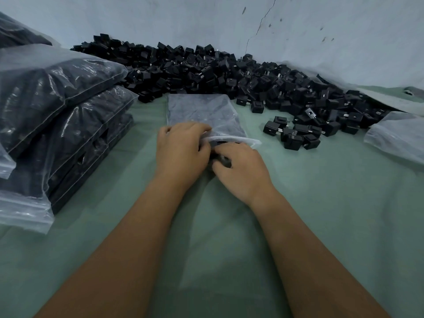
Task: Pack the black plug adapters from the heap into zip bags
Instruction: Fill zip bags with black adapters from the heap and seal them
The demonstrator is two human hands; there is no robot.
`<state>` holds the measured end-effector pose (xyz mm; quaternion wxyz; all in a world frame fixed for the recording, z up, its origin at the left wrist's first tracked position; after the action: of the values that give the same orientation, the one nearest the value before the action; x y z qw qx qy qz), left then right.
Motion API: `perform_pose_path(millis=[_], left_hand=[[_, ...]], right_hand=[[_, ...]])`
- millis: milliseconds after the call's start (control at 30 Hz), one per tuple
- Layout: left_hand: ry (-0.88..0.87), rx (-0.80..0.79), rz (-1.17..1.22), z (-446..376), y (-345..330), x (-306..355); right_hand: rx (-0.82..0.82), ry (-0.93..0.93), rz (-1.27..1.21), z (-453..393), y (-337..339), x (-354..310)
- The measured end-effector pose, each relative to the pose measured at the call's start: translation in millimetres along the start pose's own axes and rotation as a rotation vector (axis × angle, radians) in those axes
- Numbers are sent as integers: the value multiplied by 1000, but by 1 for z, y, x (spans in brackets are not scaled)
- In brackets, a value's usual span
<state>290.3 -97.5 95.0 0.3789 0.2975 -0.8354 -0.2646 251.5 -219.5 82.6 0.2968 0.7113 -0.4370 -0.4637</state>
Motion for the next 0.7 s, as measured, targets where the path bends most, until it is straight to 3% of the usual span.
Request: perform_pose_path(millis=[133, 267, 333, 500, 700], left_hand=[[-59, -78, 76, 2, -5, 6], [-44, -104, 62, 2, -5, 4], [-60, -111, 47, 2, -5, 6], [-91, -146, -6, 4, -10, 11], [-76, -113, 55, 5, -11, 11]], right_hand=[[88, -6, 35, 3, 7, -2], [552, -185, 23, 8, 43, 21], [652, -300, 22, 11, 56, 47], [238, -648, 143, 12, 50, 109], [374, -605, 66, 10, 47, 109]])
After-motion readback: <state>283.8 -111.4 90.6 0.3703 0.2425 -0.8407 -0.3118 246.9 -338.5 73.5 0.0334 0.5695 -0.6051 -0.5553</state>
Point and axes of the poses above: each hand's wrist, its own z-axis away from the middle knuckle, its own y-axis out of the back of the hand, x = y × z, the point moved 4 cm from there along -z, towards the middle knuckle, and after that the axes turned 4 degrees about z, right-handed, at the moved point
